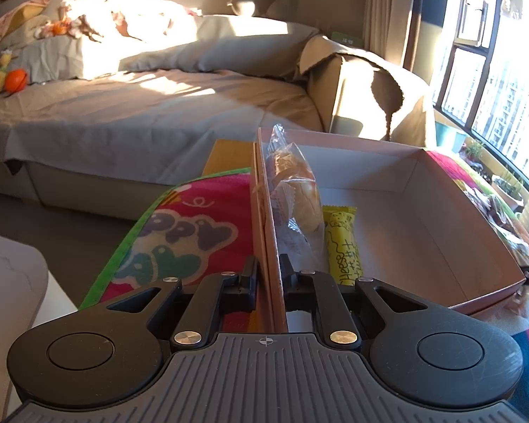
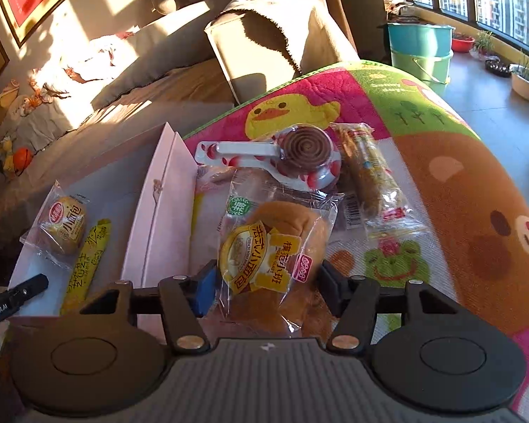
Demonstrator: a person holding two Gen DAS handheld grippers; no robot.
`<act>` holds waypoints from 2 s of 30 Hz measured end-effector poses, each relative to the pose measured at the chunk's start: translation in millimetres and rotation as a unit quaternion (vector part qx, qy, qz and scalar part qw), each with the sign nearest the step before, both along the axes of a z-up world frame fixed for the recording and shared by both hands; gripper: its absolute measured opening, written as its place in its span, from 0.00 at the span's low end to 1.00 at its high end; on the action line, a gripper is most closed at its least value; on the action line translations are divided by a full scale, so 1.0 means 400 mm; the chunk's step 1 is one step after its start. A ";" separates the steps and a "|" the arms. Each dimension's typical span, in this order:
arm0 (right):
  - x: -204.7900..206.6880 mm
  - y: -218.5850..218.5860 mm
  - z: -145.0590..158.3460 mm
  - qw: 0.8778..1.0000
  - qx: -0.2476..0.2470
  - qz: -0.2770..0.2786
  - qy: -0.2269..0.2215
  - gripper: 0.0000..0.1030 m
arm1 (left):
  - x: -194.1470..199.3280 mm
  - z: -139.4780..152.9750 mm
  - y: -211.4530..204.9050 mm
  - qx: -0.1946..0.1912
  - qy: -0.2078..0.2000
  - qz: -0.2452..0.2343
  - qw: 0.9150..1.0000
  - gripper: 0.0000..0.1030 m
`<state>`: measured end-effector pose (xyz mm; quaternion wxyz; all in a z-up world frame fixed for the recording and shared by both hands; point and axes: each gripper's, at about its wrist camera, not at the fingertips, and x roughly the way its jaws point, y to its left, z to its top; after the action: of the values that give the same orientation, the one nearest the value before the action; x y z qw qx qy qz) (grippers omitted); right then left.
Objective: Organize objects
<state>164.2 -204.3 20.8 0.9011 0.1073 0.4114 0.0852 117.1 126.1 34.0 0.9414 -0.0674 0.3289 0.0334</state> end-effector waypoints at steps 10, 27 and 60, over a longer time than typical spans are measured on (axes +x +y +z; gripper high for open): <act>-0.097 -0.091 0.076 0.998 -0.053 0.033 0.017 0.62 | 0.000 -0.001 0.006 -0.005 -0.002 -0.001 1.000 0.14; 0.481 0.134 0.013 0.988 -0.121 0.069 0.071 0.40 | 0.006 -0.003 0.004 0.003 0.003 -0.003 1.000 0.13; 0.302 0.078 0.016 0.985 -0.004 0.160 0.068 0.29 | 0.006 -0.007 0.003 0.009 -0.001 -0.008 1.000 0.14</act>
<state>284.9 -173.0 27.4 0.8460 0.0425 0.4842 0.2193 119.3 127.5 31.3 0.9426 -0.0564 0.3278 0.0292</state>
